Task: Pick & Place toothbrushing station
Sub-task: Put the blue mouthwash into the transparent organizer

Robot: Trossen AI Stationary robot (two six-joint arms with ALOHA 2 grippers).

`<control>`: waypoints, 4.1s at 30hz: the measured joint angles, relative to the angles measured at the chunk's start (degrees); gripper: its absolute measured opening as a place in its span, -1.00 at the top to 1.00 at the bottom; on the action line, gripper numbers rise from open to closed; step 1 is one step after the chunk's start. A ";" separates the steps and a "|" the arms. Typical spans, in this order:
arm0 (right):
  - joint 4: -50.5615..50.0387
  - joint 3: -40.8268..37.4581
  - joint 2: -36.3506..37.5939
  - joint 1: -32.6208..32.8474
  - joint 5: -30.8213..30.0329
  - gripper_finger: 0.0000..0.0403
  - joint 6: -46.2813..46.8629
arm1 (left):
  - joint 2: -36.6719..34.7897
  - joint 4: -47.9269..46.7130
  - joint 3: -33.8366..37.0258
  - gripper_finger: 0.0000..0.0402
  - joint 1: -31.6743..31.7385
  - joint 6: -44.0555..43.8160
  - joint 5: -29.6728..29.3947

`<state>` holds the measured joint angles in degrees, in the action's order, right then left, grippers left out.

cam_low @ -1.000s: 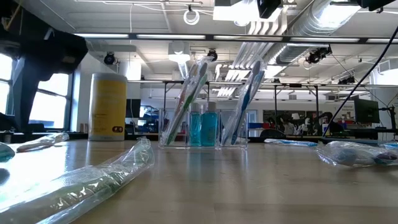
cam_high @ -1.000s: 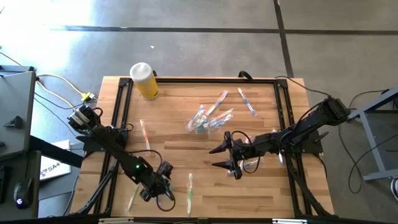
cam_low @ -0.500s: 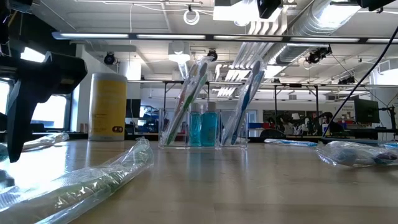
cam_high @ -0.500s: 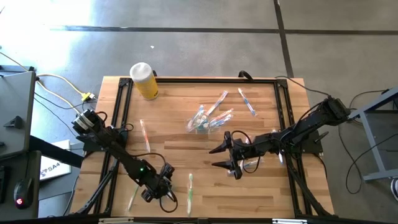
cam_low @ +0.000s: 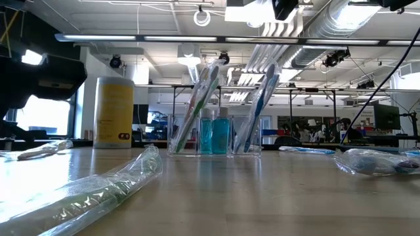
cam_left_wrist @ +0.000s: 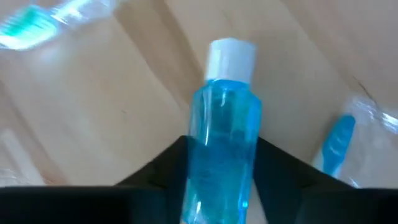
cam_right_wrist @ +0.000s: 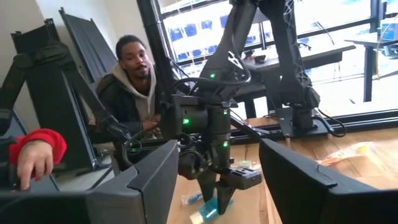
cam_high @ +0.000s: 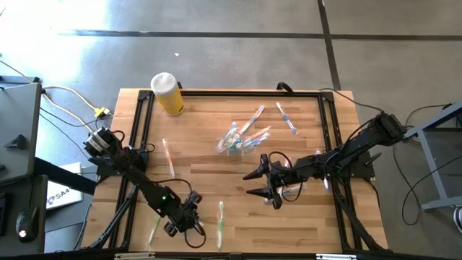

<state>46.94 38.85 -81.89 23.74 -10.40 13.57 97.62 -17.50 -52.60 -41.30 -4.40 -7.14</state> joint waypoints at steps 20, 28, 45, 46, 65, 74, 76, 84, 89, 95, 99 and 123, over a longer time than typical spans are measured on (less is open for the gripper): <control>-3.35 0.00 0.00 6.41 -0.10 -0.07 -0.31 | -2.01 1.10 0.06 0.77 1.02 -2.79 -5.97; -5.14 0.00 -0.15 8.42 -0.12 -0.07 -6.93 | -3.32 0.72 0.11 0.90 1.60 -5.12 -6.10; -1.50 0.42 -10.70 7.58 -5.26 -0.07 -12.29 | -6.08 0.84 0.11 0.97 1.60 -6.41 -7.12; -1.29 1.04 -11.86 7.28 -5.84 -0.07 -12.27 | -6.08 0.91 0.11 0.97 1.60 -6.39 -7.55; -17.21 20.82 -29.99 4.41 -17.53 -0.10 -5.32 | -6.14 -1.96 -6.58 0.98 1.60 -4.58 -21.94; -21.59 21.07 -28.98 5.17 -16.33 -0.40 -0.48 | -6.19 -3.88 -7.50 0.99 1.57 -4.84 -25.10; -21.82 21.00 -29.00 5.15 -15.23 -0.47 0.13 | -6.19 -3.61 -7.50 0.99 1.57 -4.84 -25.22; -22.30 21.00 -28.99 4.27 -13.47 -0.55 0.17 | -6.19 -3.74 -7.50 0.98 1.60 -4.88 -25.37; -22.81 21.00 -28.99 4.27 -13.61 -0.56 0.17 | -6.19 -4.63 -7.50 0.98 1.57 -6.42 -18.73; -22.84 21.00 -29.00 4.27 -13.59 -0.56 0.17 | -6.19 -5.53 -7.50 0.97 1.60 -10.42 -19.14; -22.84 21.00 -29.00 4.27 -13.48 -0.56 0.17 | -5.63 -5.64 -7.45 0.87 1.60 -11.37 -19.12; -24.02 21.00 -29.00 4.27 -13.44 -0.56 0.34 | 4.76 -6.21 -6.78 -0.28 7.00 -15.61 -16.07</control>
<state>22.91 59.86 -110.89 28.01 -23.83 13.91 102.38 -23.72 -59.37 -34.30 -20.01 -23.21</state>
